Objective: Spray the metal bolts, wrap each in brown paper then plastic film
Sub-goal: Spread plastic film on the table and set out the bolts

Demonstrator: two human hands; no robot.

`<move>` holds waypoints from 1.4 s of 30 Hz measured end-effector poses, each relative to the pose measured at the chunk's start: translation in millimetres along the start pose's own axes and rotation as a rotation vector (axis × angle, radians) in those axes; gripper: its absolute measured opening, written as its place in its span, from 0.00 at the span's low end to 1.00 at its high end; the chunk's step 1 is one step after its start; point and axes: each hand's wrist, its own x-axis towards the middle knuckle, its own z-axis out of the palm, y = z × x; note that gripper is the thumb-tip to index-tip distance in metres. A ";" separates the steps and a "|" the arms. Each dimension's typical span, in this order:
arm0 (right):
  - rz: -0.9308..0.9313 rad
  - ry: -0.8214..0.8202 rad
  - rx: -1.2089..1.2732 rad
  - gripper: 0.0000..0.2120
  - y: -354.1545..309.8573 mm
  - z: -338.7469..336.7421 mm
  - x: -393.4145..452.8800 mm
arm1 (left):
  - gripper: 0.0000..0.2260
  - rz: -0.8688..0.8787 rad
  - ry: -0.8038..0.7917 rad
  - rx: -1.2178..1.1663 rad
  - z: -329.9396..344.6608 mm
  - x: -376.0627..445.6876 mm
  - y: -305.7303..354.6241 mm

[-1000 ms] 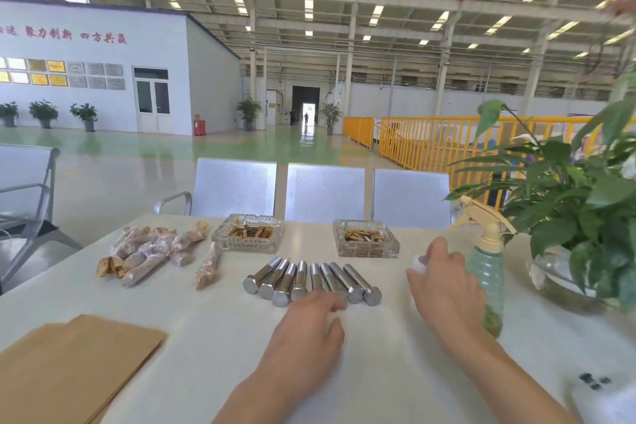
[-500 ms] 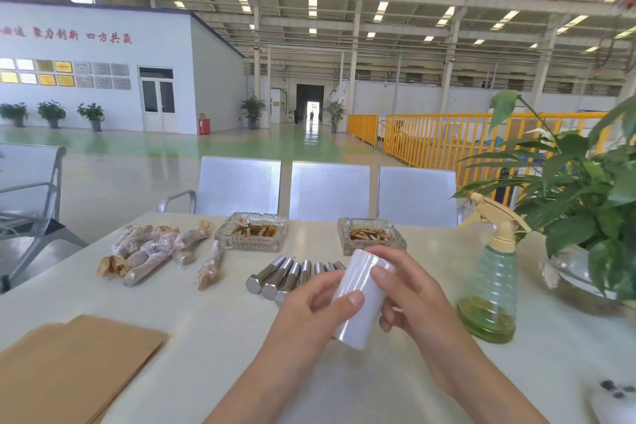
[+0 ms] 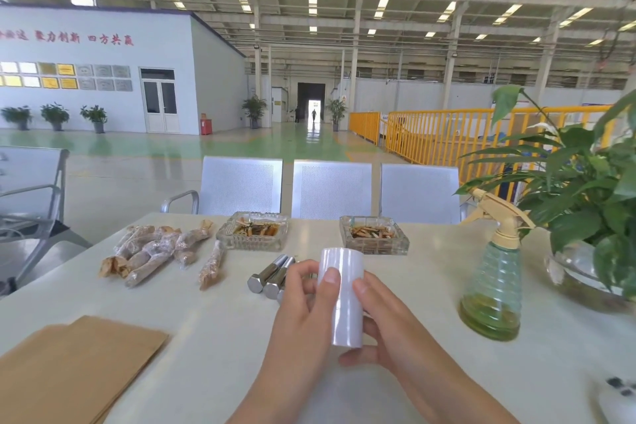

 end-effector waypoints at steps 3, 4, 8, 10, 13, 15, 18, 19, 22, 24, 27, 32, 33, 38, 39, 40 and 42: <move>-0.026 -0.037 0.036 0.16 0.5 1.6 -0.1 | 0.15 -0.008 0.006 0.000 0.5 -0.3 0.1; -0.026 -0.059 0.077 0.17 -0.2 0.8 -0.5 | 0.14 -0.015 0.000 -0.015 0.2 0.1 1.5; -0.032 -0.176 0.258 0.24 -4.1 -2.8 -2.8 | 0.18 -0.088 -0.110 -0.146 -5.2 2.4 8.0; -0.064 -0.211 0.287 0.24 -6.6 -4.0 -3.4 | 0.20 -0.090 -0.168 -0.164 -9.6 3.2 11.3; -0.115 -0.196 0.248 0.23 -8.1 -8.0 -3.1 | 0.19 -0.055 -0.221 -0.136 -15.1 3.6 17.8; -0.127 -0.178 0.227 0.23 -8.3 -11.4 -2.0 | 0.19 -0.034 -0.240 -0.099 -17.2 4.1 19.2; -0.169 -0.138 0.142 0.22 -6.0 -13.8 -1.2 | 0.17 0.072 -0.163 0.023 -14.3 3.9 18.4; -0.200 -0.108 0.089 0.21 -4.9 -14.1 -1.7 | 0.16 0.123 -0.094 0.069 -13.7 4.5 18.2; -0.300 0.003 -0.073 0.20 -0.3 -14.4 -1.8 | 0.13 0.187 0.036 0.067 -16.3 8.2 18.1; -0.347 0.054 -0.180 0.22 3.1 -13.3 -1.4 | 0.11 0.154 0.041 0.023 -20.1 9.7 18.7; -0.376 0.095 -0.261 0.23 6.7 -11.0 -1.5 | 0.09 0.087 0.031 -0.028 -23.6 11.0 20.2; -0.365 0.256 -0.407 0.27 10.8 -9.0 -1.0 | 0.04 0.032 0.038 -0.030 -23.4 10.4 21.7; -0.363 0.280 -0.444 0.29 11.7 -9.1 -0.8 | 0.04 0.027 0.055 -0.018 -23.1 10.2 21.9; -0.376 0.343 -0.571 0.31 15.1 -10.1 -0.9 | 0.08 0.015 0.106 0.034 -22.3 10.4 22.1; -0.380 0.345 -0.591 0.30 15.9 -10.3 -0.8 | 0.09 0.022 0.112 0.051 -22.4 10.3 22.0; -0.385 0.345 -0.612 0.30 16.5 -10.3 -0.7 | 0.09 0.031 0.120 0.069 -22.8 10.1 21.5; -0.395 0.354 -0.653 0.30 16.6 -10.7 -1.4 | 0.08 0.047 0.130 0.097 -22.9 9.7 20.5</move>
